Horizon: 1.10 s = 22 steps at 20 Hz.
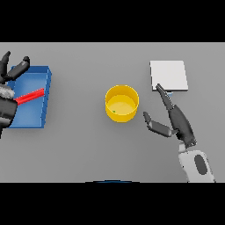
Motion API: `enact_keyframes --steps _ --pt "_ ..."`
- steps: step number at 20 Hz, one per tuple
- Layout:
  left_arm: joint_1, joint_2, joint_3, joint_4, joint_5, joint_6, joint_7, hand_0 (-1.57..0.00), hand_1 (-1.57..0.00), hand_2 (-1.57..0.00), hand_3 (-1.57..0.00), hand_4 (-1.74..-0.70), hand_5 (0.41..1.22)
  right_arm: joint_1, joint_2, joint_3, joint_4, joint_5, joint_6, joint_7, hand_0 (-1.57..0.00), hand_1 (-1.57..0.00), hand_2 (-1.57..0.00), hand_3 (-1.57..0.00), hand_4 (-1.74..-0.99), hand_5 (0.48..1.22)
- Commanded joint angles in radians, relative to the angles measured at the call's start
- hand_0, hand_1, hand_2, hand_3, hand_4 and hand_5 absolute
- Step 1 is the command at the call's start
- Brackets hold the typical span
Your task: Pick up the red beaker and tilt it to pour out 1 green nut into yellow bowl. Pick up the yellow bowl and place it on the metallic measuring scale.
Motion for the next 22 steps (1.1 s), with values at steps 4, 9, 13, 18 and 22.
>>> enact_keyframes --steps 4,9,13,18,22 --pt "0.004 0.017 0.025 -0.033 -0.010 -0.007 0.000 -0.01 -0.01 -0.01 -0.01 -0.72 0.667 -0.124 -0.131 0.107 0.026 0.189 0.082 0.046 0.00 0.00 0.00 0.00 -1.216 0.704" --pt "0.012 0.035 0.058 -0.041 -0.056 0.006 0.000 0.00 0.00 0.00 0.00 -0.71 0.672 -0.328 -0.237 0.281 0.119 0.405 0.192 -0.019 0.00 0.00 0.00 0.00 -1.228 0.703" --pt "0.016 0.057 0.099 -0.056 -0.083 0.015 0.000 0.00 0.00 0.00 0.00 -0.72 0.682 -0.430 -0.265 0.352 0.189 0.465 0.256 -0.070 0.00 0.00 0.00 0.00 -1.211 0.704" --pt "0.015 0.103 0.151 -0.056 -0.139 0.028 0.000 0.00 0.00 0.00 0.00 -0.72 0.688 -0.554 -0.232 0.458 0.331 0.546 0.323 -0.084 0.00 0.00 0.00 0.00 -1.223 0.704" --pt "0.014 0.122 0.195 -0.059 -0.166 0.052 0.000 0.00 0.00 0.00 0.00 -0.72 0.687 -0.608 -0.215 0.496 0.415 0.578 0.343 -0.086 0.00 0.00 0.00 0.00 -1.239 0.705"
